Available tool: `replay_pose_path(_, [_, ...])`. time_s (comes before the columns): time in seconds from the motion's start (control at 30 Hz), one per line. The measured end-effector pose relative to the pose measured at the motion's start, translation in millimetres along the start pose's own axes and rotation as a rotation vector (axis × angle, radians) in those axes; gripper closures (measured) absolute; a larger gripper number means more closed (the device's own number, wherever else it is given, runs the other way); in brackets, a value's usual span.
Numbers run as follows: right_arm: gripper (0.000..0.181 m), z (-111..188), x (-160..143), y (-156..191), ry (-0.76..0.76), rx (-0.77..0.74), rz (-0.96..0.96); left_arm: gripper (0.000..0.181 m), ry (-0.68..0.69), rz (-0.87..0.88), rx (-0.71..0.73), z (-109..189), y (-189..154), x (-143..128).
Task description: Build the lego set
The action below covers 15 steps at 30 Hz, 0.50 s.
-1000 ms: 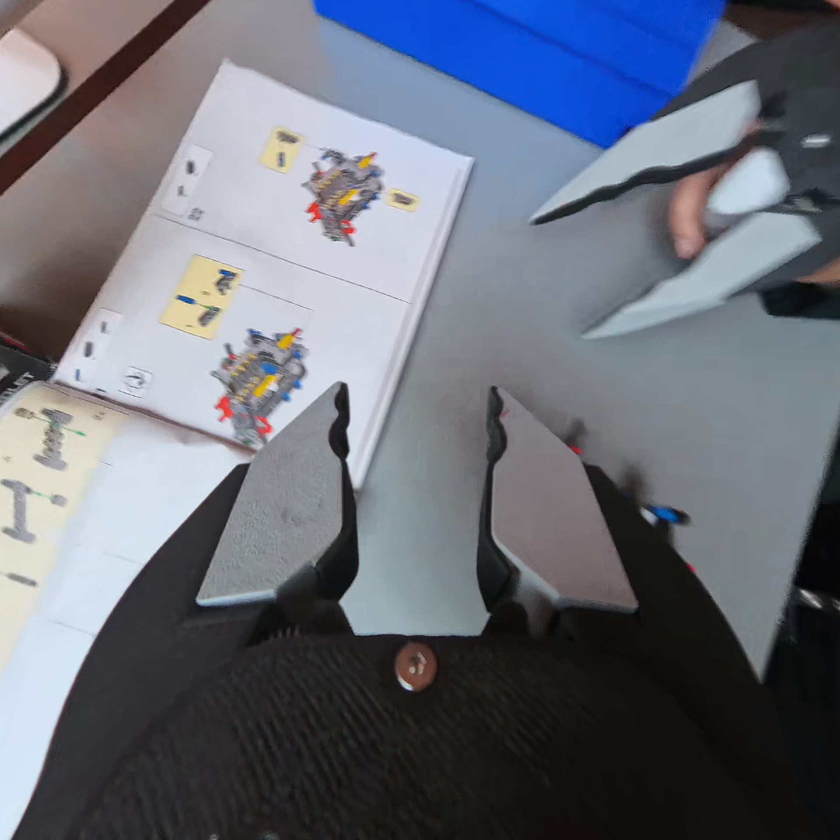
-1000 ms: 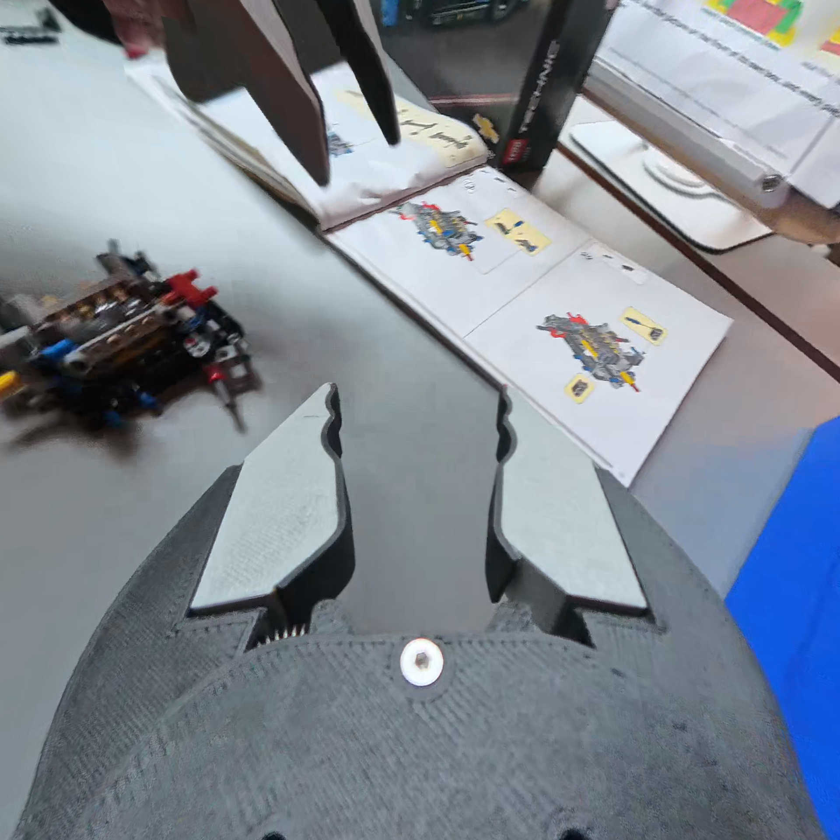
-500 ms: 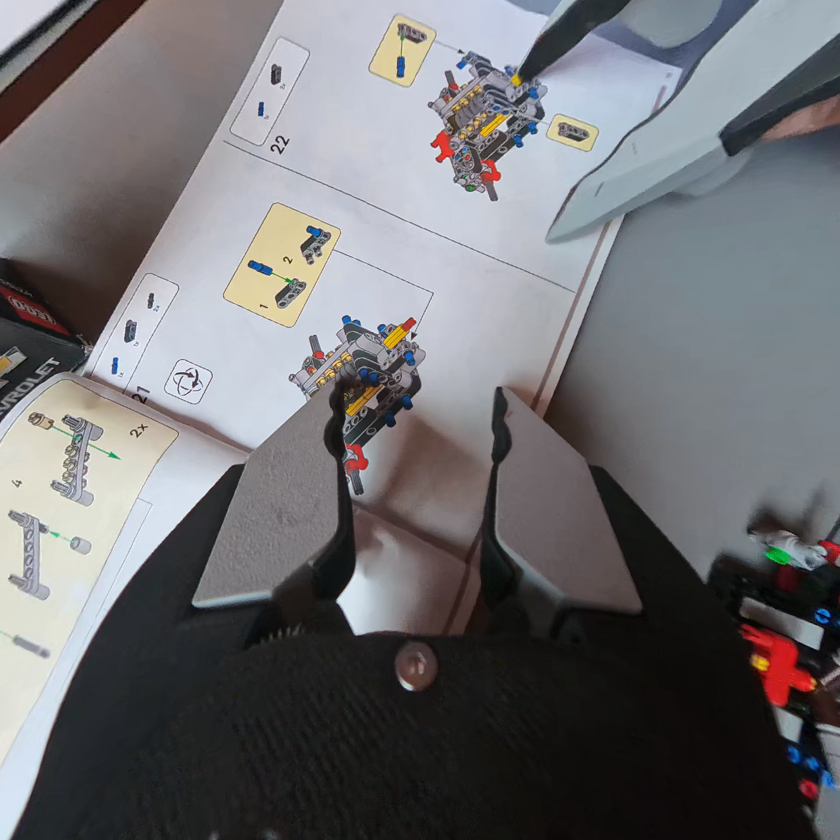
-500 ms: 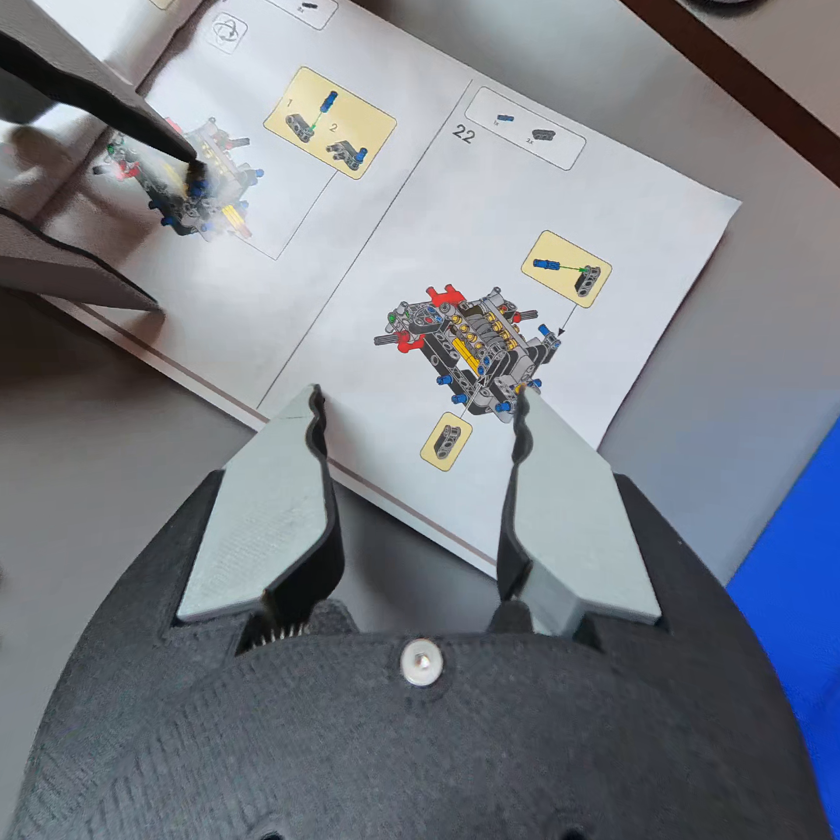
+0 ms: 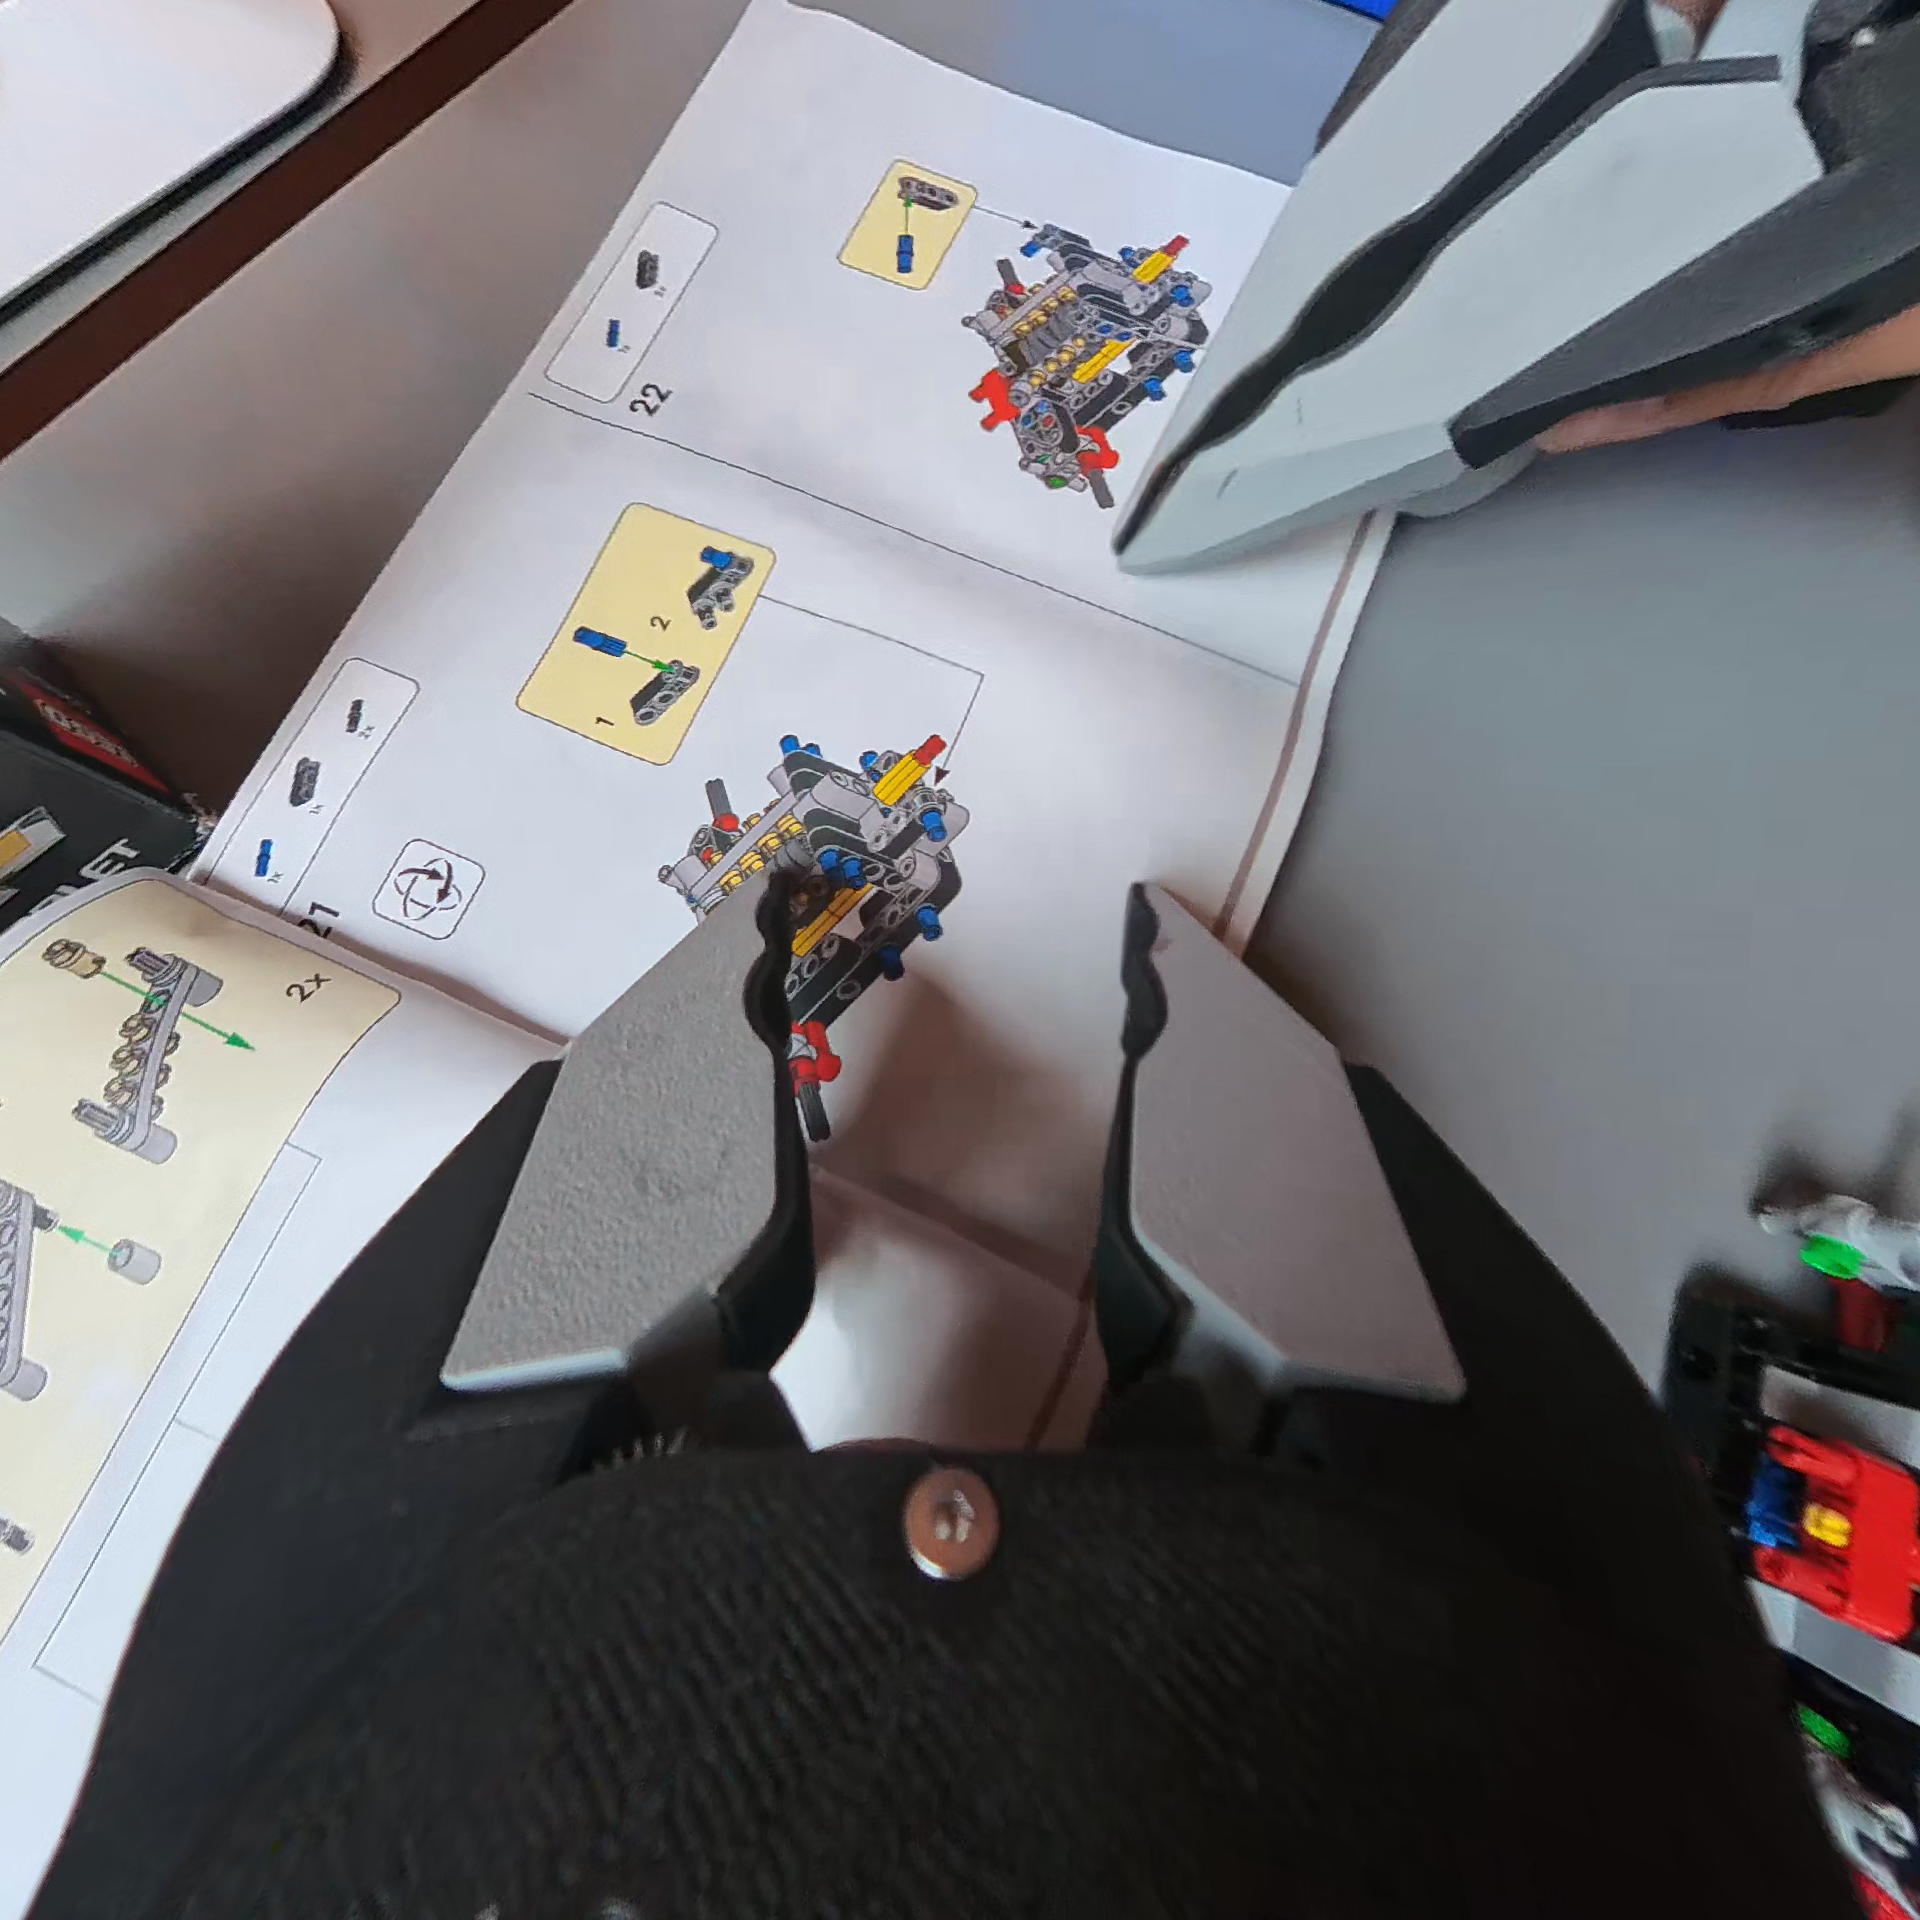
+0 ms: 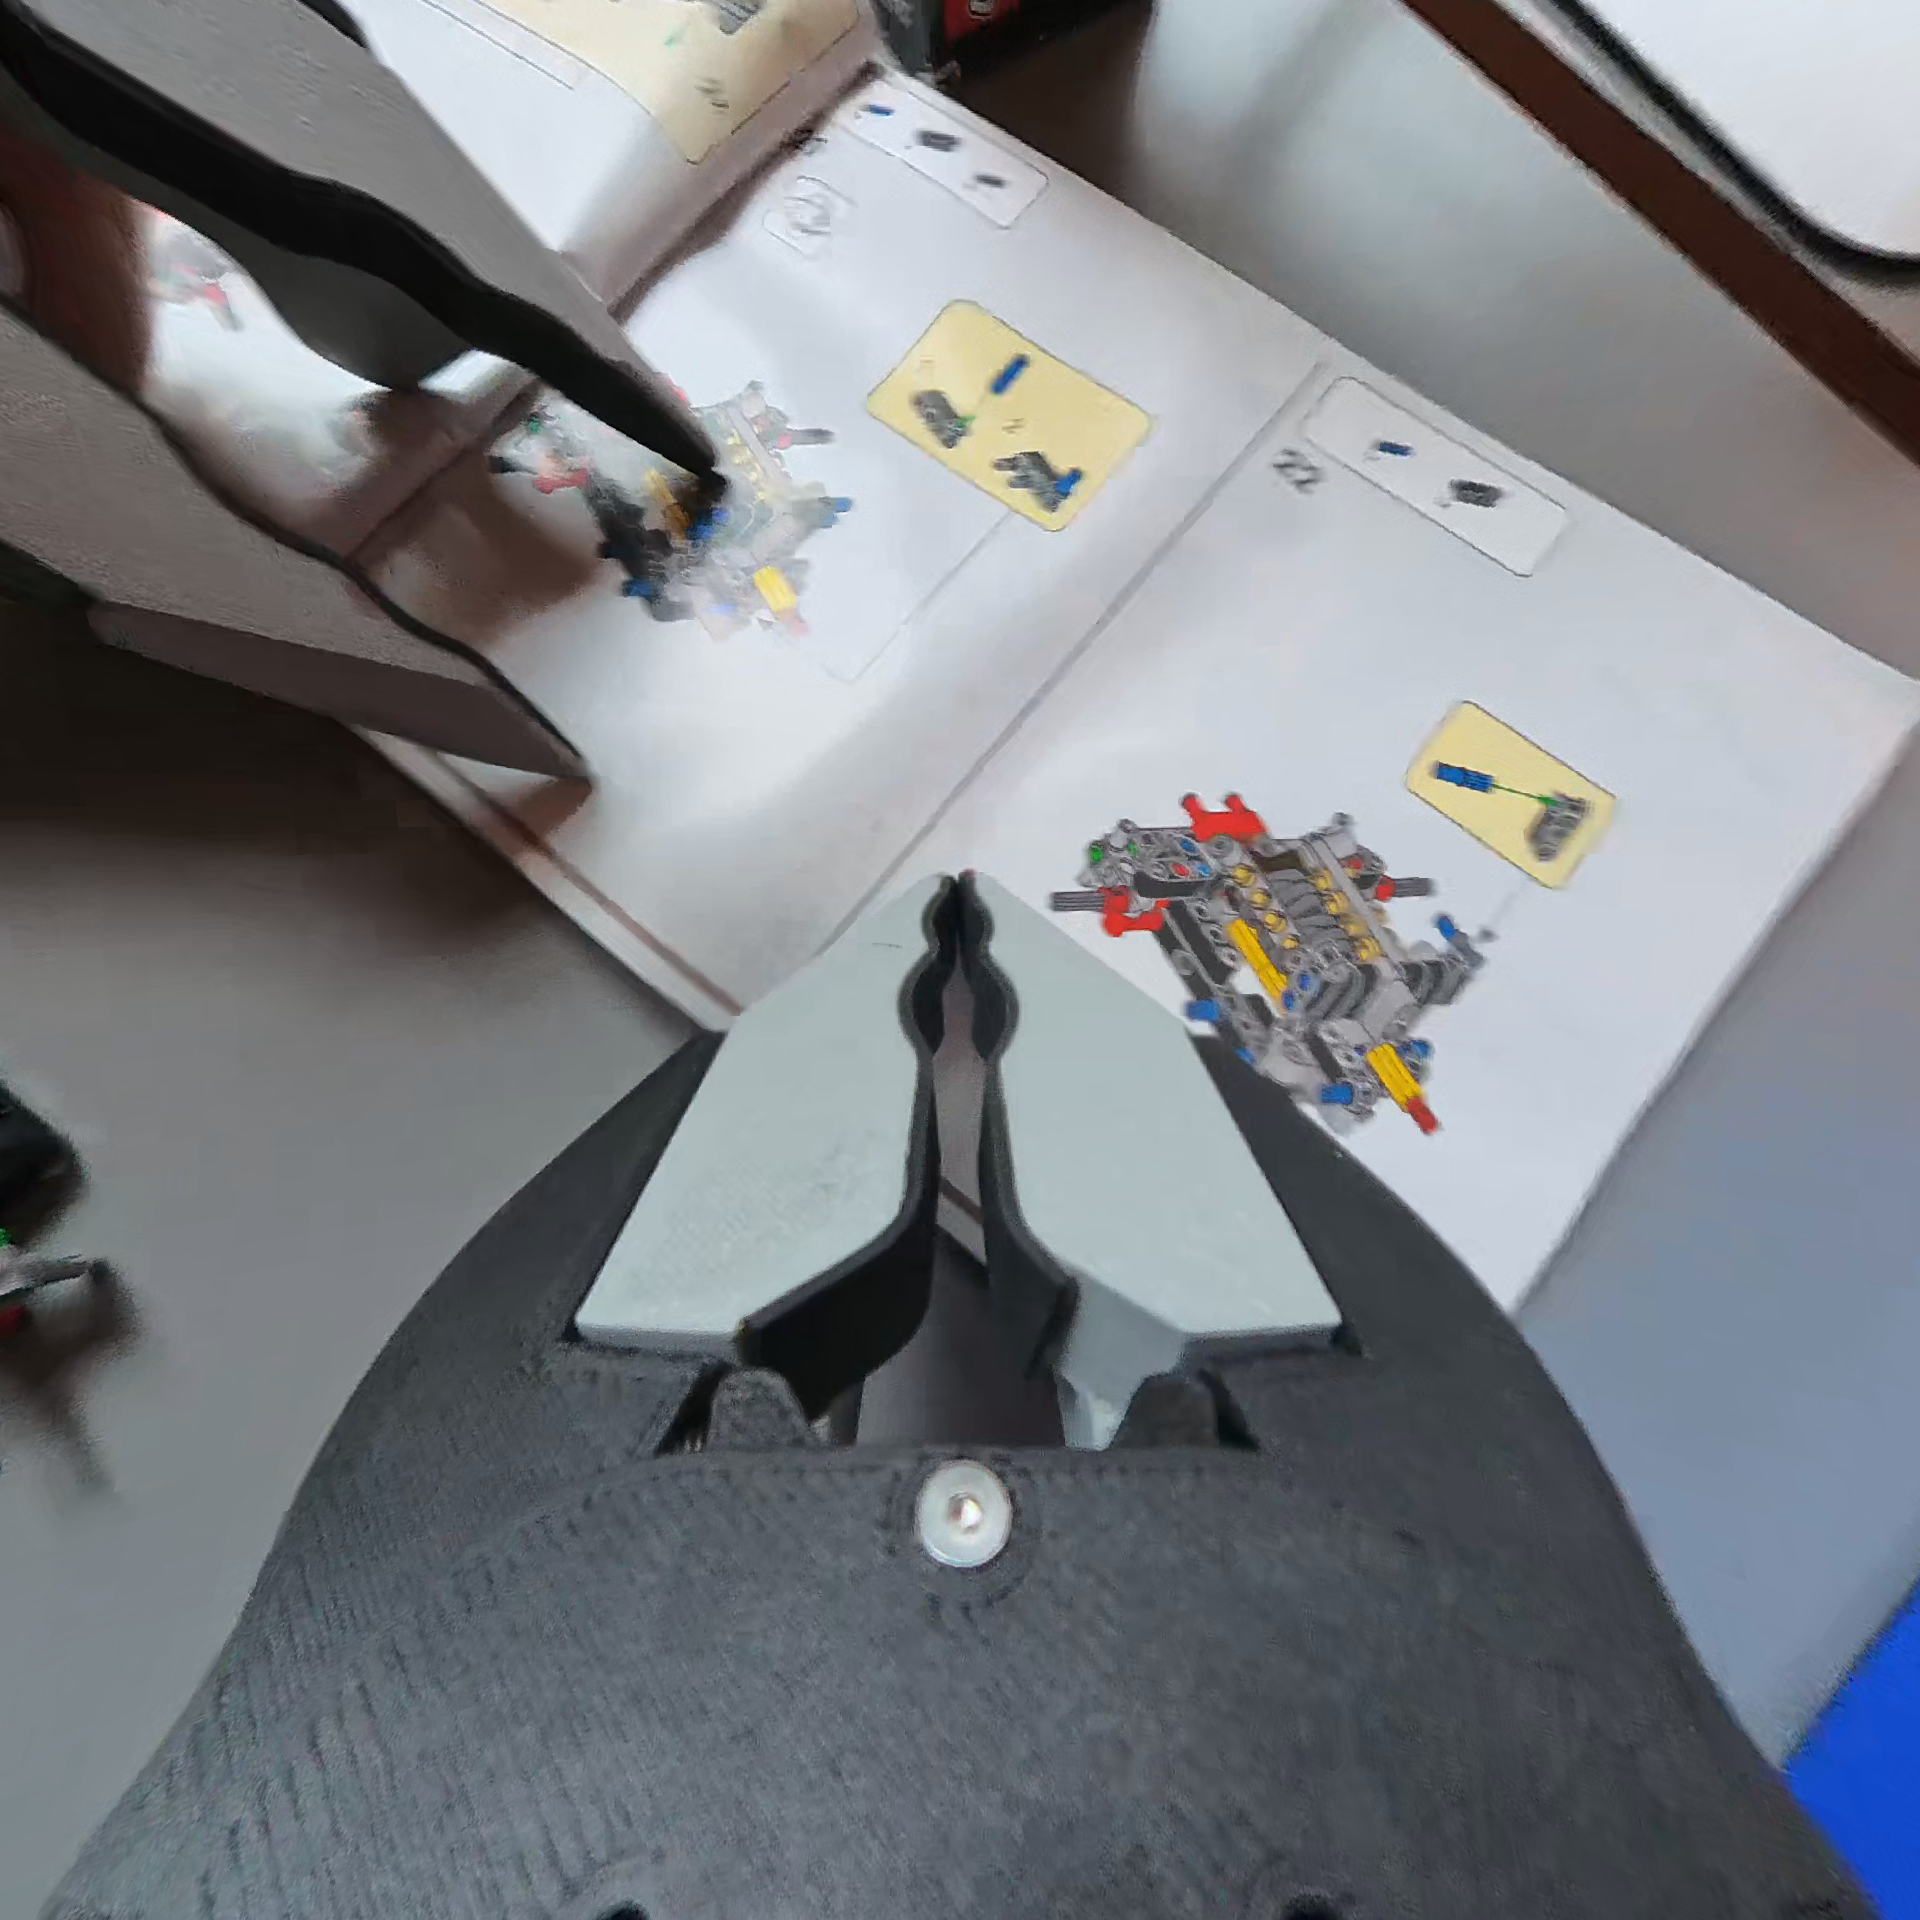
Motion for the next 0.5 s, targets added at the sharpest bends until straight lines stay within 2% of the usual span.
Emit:
replay_pose_path(0.03, [0.181,1,0,7,0.008,0.066,-0.017,0.116,0.0,-0.005,-0.009,0,-2,0])
replay_pose_path(0.13, [0.18,15,3,0,0.024,0.081,-0.047,0.1,-0.015,0.013,-0.076,3,-10,0])
replay_pose_path(0.2, [0.145,26,3,-23,0.042,-0.048,-0.083,0.098,-0.013,0.009,-0.084,3,-11,-1])
replay_pose_path(0.27, [0.104,30,-12,-42,0.153,-0.19,-0.095,0.105,-0.017,-0.011,-0.061,3,-7,-2])
replay_pose_path(0.3, [0.097,29,-21,-44,0.206,-0.21,-0.076,0.108,-0.019,-0.023,-0.055,3,-7,-3])
replay_pose_path(0.33, [0.11,26,-27,-38,0.235,-0.175,-0.058,0.107,-0.022,-0.027,-0.056,3,-7,-3])
replay_pose_path(0.37, [0.13,23,-24,-27,0.196,-0.096,-0.077,0.106,-0.023,-0.03,-0.056,3,-7,-3])
replay_pose_path(0.4, [0.129,22,-23,-25,0.167,-0.091,-0.097,0.105,-0.023,-0.038,-0.052,2,-8,-4])
replay_pose_path(0.5, [0.143,19,-21,-18,0.109,-0.09,-0.053,0.099,-0.012,-0.083,-0.03,0,-11,-5])
Point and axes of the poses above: each gripper's, where its closed fingertips meet, z back along the fingers, x out of its top, y = z × x across the jaws, the point moved 2 cm from there along z, back along the fingers, and after that the axes turned 5 degrees about -x, right-handed, at the moved point
